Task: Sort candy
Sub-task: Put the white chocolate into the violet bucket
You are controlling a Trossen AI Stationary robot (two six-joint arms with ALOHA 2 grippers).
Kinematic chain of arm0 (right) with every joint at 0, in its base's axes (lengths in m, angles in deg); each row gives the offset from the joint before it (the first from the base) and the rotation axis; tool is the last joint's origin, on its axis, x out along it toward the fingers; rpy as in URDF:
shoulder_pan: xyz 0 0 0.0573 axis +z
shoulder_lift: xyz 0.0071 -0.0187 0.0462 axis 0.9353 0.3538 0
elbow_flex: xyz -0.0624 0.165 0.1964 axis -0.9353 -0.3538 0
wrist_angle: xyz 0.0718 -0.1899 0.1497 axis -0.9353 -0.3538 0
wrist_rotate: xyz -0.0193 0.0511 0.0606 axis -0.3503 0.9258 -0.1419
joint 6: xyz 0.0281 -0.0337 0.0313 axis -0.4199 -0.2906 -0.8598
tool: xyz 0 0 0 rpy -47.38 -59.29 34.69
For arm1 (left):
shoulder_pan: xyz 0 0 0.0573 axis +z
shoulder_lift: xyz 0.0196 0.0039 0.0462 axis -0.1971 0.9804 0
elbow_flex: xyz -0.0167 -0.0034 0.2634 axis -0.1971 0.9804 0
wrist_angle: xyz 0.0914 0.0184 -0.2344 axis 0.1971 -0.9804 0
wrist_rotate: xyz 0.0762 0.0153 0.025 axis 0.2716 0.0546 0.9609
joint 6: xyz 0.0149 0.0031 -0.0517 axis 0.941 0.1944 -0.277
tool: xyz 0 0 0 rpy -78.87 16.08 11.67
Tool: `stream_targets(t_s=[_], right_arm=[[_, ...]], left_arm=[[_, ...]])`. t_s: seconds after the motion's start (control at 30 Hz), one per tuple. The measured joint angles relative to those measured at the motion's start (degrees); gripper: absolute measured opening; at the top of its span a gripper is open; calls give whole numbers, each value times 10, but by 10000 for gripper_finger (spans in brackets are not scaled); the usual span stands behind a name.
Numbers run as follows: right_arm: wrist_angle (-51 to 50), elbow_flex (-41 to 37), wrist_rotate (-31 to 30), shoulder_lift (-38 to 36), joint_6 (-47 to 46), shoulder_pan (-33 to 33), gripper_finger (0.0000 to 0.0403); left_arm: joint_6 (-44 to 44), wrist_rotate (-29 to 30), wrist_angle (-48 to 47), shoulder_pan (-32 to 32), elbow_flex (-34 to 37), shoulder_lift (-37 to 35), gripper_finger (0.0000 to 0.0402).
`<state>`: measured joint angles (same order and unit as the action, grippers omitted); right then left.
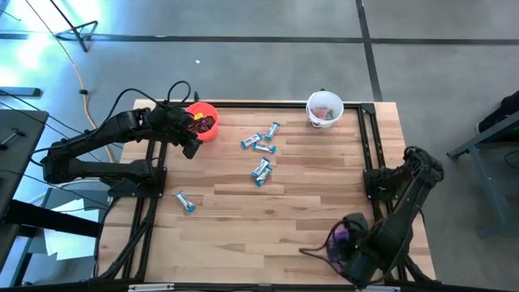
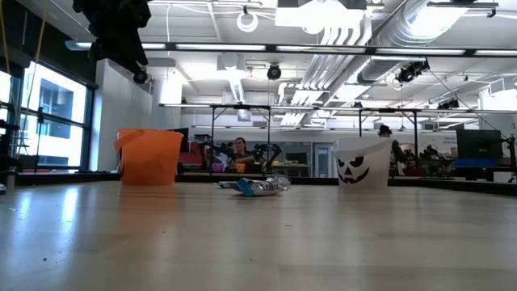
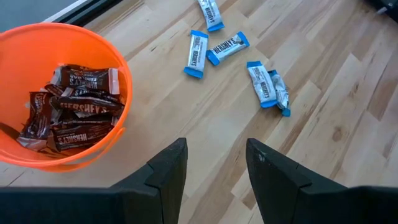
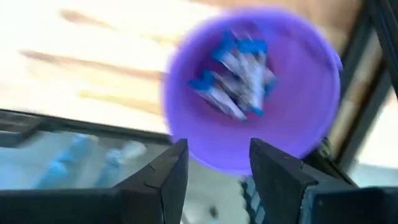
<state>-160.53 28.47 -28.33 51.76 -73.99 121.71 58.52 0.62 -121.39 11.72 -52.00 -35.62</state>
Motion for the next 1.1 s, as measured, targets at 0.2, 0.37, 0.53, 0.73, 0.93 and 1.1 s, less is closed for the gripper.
stream_targets(t_s=[0.2, 0.37, 0.53, 0.73, 0.93, 1.1], right_arm=[[-48, 56, -129, -6, 55, -41, 165], [-49, 58, -223, -9, 169, -116, 165], [-47, 28, -234, -9, 298, -215, 165], [5, 0, -289, -9, 400, -300, 165], [103, -24, -303, -8, 488, -365, 165], [189, -61, -303, -8, 537, -409, 165]], left_arm=[[6, 10, 0, 0, 0, 0, 152], [17, 19, 0, 6, 0, 0, 152], [38, 19, -1, 16, 0, 0, 152], [66, 19, -1, 30, 0, 0, 152], [99, 19, -1, 40, 0, 0, 152], [128, 19, -1, 56, 0, 0, 152]])
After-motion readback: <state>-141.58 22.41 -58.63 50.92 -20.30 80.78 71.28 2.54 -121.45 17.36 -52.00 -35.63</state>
